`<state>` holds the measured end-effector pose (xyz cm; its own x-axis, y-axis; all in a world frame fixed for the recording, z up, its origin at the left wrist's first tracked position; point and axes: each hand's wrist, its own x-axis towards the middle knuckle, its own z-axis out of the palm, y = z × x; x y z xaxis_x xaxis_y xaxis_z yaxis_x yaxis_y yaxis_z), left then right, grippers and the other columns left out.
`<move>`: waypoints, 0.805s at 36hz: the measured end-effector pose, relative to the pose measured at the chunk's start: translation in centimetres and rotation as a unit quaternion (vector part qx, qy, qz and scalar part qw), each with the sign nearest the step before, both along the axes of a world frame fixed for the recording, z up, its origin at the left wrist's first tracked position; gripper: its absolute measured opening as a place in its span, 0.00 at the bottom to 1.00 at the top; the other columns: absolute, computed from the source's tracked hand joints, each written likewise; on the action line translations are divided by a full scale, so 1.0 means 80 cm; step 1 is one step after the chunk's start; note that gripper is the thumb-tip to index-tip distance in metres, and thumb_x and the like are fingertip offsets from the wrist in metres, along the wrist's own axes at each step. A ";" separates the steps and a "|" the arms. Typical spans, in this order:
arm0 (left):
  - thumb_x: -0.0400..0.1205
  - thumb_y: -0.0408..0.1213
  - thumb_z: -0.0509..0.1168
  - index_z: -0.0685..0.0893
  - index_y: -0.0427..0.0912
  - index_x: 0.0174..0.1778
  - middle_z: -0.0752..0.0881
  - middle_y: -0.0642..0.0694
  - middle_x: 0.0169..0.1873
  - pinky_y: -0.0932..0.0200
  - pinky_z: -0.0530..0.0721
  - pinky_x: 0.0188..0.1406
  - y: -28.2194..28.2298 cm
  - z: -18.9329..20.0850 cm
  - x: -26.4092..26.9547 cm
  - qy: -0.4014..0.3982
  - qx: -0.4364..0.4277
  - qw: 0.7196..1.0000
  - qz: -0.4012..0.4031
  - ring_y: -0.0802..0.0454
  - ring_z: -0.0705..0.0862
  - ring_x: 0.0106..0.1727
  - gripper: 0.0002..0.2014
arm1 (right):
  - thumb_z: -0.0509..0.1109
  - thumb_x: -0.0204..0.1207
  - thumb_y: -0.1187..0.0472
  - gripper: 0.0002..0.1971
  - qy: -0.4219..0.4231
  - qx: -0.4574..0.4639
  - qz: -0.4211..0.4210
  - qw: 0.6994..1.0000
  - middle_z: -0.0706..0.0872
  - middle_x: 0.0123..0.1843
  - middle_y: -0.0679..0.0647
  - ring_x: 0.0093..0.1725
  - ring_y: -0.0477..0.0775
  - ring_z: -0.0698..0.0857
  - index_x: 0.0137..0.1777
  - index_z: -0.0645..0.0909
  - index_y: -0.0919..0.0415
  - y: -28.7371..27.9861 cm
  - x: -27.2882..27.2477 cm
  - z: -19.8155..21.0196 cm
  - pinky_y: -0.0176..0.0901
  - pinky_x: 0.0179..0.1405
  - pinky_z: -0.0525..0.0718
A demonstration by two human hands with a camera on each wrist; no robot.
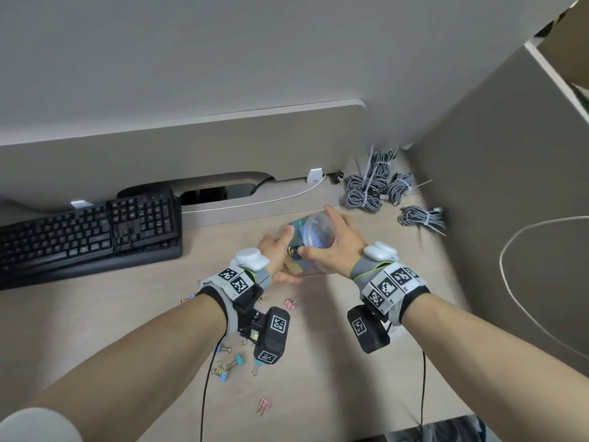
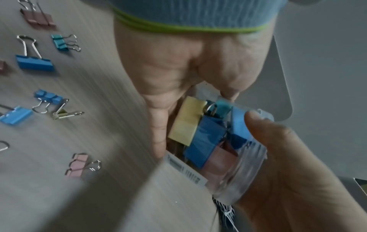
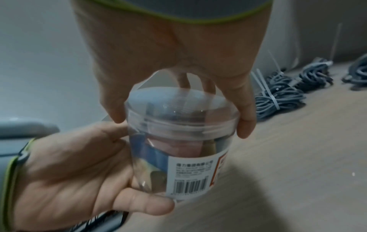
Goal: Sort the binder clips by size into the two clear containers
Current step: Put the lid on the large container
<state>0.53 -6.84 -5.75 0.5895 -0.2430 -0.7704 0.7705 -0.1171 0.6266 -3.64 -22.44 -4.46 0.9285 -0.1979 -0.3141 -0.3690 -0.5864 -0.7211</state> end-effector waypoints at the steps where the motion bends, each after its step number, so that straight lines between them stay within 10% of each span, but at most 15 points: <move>1: 0.74 0.63 0.63 0.75 0.38 0.69 0.86 0.29 0.56 0.27 0.87 0.41 -0.003 0.001 -0.001 -0.002 -0.002 1.000 -0.002 0.31 0.91 0.44 0.36 | 0.83 0.59 0.42 0.54 0.003 0.007 -0.007 1.000 0.64 0.78 0.53 0.75 0.54 0.72 0.83 0.56 0.47 -0.004 0.000 -0.001 0.34 0.66 0.68; 12: 0.76 0.64 0.62 0.76 0.41 0.69 0.86 0.29 0.56 0.26 0.87 0.39 -0.021 0.007 -0.002 -0.015 -0.010 1.000 -0.008 0.30 0.91 0.44 0.34 | 0.81 0.60 0.39 0.54 0.021 0.025 -0.026 0.999 0.64 0.80 0.51 0.77 0.54 0.70 0.83 0.56 0.46 -0.023 0.003 0.008 0.41 0.72 0.68; 23: 0.84 0.64 0.51 0.84 0.47 0.56 0.89 0.30 0.48 0.31 0.88 0.39 -0.014 0.013 0.018 0.041 0.039 0.997 -0.060 0.28 0.91 0.42 0.26 | 0.81 0.55 0.34 0.61 -0.038 -0.112 0.170 0.978 0.59 0.82 0.58 0.79 0.63 0.64 0.84 0.52 0.50 -0.018 -0.008 0.026 0.52 0.79 0.66; 29: 0.82 0.60 0.58 0.77 0.46 0.67 0.84 0.36 0.61 0.25 0.86 0.39 -0.021 0.017 0.018 0.004 0.014 1.000 -0.026 0.28 0.89 0.48 0.25 | 0.82 0.55 0.35 0.57 -0.018 0.001 0.019 1.000 0.66 0.79 0.54 0.73 0.55 0.75 0.83 0.56 0.46 -0.023 0.004 0.014 0.39 0.71 0.72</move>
<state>1.93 -8.54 -4.38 0.5697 -0.2517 -0.7824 0.7681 -0.1756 0.6158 -3.34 -24.28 -3.36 0.9464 -0.1610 -0.2801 -0.3193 -0.5980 -0.7351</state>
